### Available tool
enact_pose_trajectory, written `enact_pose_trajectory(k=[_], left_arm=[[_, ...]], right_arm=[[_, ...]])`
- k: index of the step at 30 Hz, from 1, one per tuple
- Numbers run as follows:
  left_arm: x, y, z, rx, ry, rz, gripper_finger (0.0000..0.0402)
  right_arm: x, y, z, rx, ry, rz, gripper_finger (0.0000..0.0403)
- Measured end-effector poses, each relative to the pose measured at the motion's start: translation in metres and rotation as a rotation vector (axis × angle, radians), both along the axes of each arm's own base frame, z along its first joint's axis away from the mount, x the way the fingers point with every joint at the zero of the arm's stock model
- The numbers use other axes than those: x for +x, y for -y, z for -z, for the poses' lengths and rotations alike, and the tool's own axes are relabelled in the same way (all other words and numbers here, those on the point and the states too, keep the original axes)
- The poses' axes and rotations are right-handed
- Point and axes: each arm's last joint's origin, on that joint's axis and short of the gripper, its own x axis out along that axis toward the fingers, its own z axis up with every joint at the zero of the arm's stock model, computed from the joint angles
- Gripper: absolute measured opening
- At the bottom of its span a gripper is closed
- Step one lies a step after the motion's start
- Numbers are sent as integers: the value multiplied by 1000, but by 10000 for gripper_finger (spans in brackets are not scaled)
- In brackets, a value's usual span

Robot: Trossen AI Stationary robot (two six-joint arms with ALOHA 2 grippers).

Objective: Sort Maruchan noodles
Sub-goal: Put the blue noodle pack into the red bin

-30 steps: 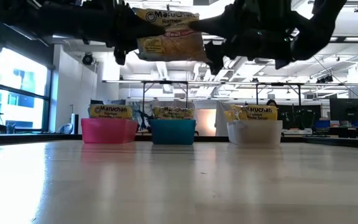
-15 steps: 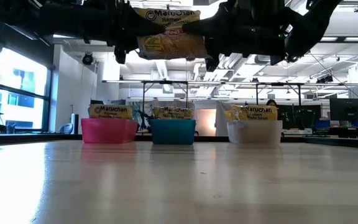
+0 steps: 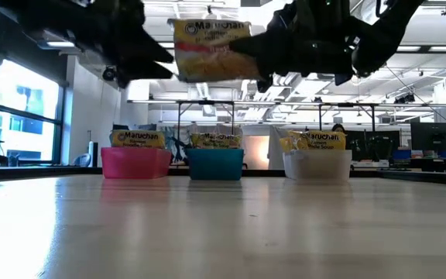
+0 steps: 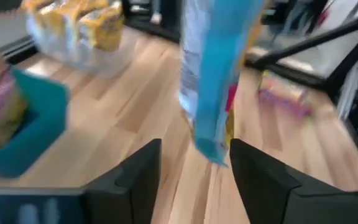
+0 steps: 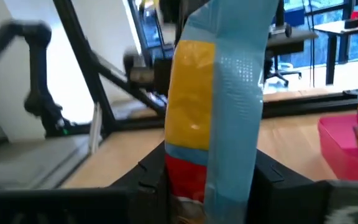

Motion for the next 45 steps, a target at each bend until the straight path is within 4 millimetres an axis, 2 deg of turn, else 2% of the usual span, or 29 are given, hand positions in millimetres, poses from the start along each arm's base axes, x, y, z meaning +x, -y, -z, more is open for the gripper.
enact_pose_trajectory(k=[5, 9, 11, 17, 24, 32, 35, 38, 45], left_arm=[[-17, -5, -37, -11, -83, -8, 196], [-17, -10, -66, 3, -121, 1, 203], [-12, -13, -74, 10, -154, 3, 206], [16, -19, -84, 82, -247, 58, 224], [52, -20, -91, 162, -291, 175, 237], [76, -29, -83, 171, -411, 206, 234], [81, -30, -80, 181, -442, 228, 223], [81, -31, -79, 198, -451, 239, 195], [79, -37, -79, 214, -465, 238, 93]], right_arm=[[-1, 2, 9, -99, -64, 4, 107], [8, 2, 7, -157, -154, 38, 107], [13, -1, 3, -209, -190, 53, 107], [24, -8, -12, -290, -203, 44, 107], [26, -7, -16, -309, -195, 56, 107], [26, -7, -16, -311, -197, 63, 107], [26, -7, -16, -311, -197, 64, 107], [26, -7, -16, -311, -197, 64, 110], [27, -6, -16, -315, -201, 85, 137]])
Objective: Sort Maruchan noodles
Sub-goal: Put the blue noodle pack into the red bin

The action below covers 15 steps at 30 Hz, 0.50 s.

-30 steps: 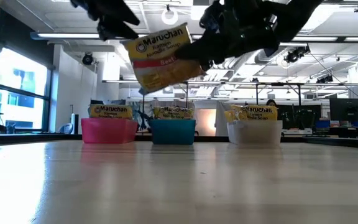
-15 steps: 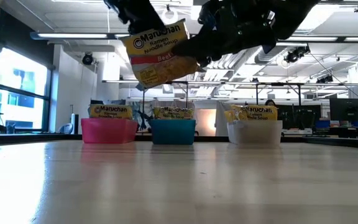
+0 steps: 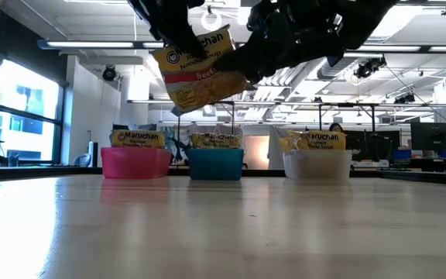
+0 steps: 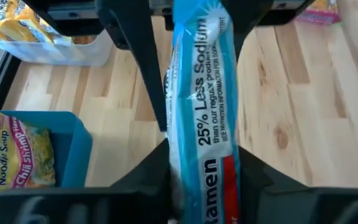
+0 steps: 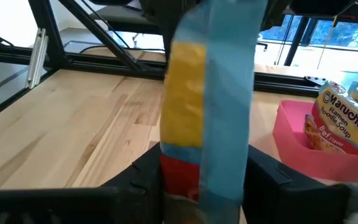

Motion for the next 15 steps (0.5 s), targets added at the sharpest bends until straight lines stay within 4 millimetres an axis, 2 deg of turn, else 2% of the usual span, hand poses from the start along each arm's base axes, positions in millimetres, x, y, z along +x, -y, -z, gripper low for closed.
enact_pose_trajectory(k=[4, 11, 15], left_arm=[[-4, -3, 3, 15, -44, 5, 62], [-24, -13, -8, 55, -210, 37, 60], [-39, -28, -7, 101, -312, 73, 60]], right_arm=[[0, 1, 0, -11, -2, 39, 158], [-3, 7, -2, -56, -17, 93, 173], [-10, 13, -3, -81, -68, 131, 166]])
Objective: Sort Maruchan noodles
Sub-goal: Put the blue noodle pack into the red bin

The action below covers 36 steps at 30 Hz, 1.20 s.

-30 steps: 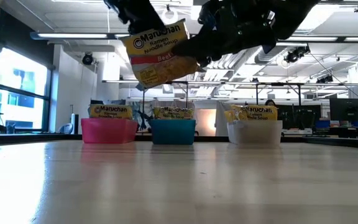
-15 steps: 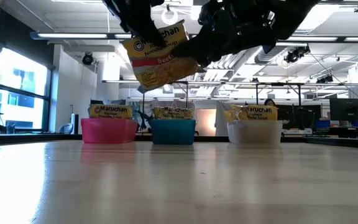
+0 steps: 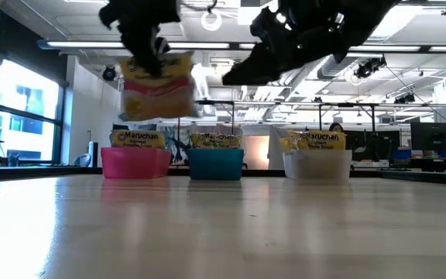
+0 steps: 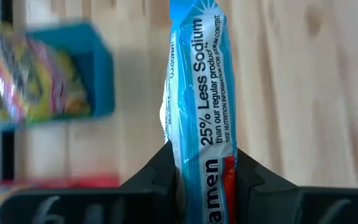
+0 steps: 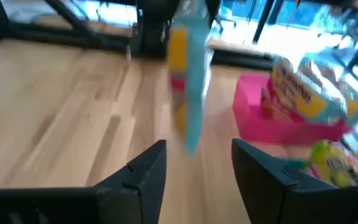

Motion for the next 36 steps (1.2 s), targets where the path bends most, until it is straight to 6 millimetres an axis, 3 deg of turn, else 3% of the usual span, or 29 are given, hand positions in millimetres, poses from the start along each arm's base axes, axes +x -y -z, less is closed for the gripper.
enact_pose_trajectory(k=[11, 15, 36], left_arm=[[-42, -80, 1, 82, -99, -87, 58], [-59, -99, 13, 72, -137, -115, 58], [-81, -135, 63, 59, -148, -120, 58]], right_arm=[[-7, 2, 3, 4, -81, -7, 110], [-8, 2, 5, 9, -104, -10, 94], [-8, 0, 5, 9, -99, -53, 83]])
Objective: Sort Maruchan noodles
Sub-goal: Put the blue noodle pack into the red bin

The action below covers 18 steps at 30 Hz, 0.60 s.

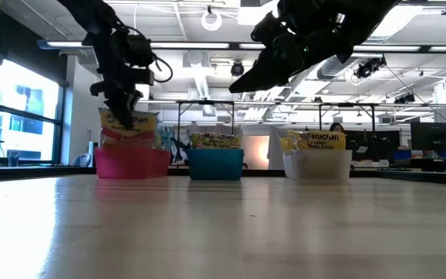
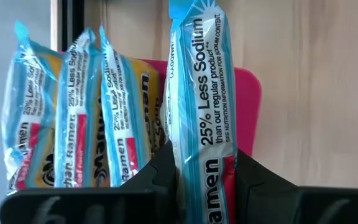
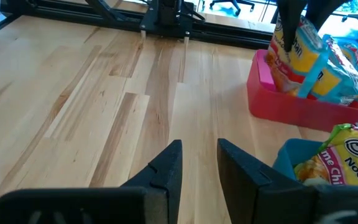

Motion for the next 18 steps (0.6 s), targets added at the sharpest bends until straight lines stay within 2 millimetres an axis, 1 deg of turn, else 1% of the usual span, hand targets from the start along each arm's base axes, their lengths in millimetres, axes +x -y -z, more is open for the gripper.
enact_pose_trajectory(k=[8, 14, 18], left_arm=[[8, -8, 16, -15, -27, 26, 64], [15, -13, 31, -37, -69, 51, 96], [20, -13, 33, -14, -75, 57, 119]], right_arm=[[0, 0, 0, 0, 0, 0, 83], [0, 0, 0, 1, -3, 0, 83], [-1, 0, 1, 4, -14, 0, 83]])
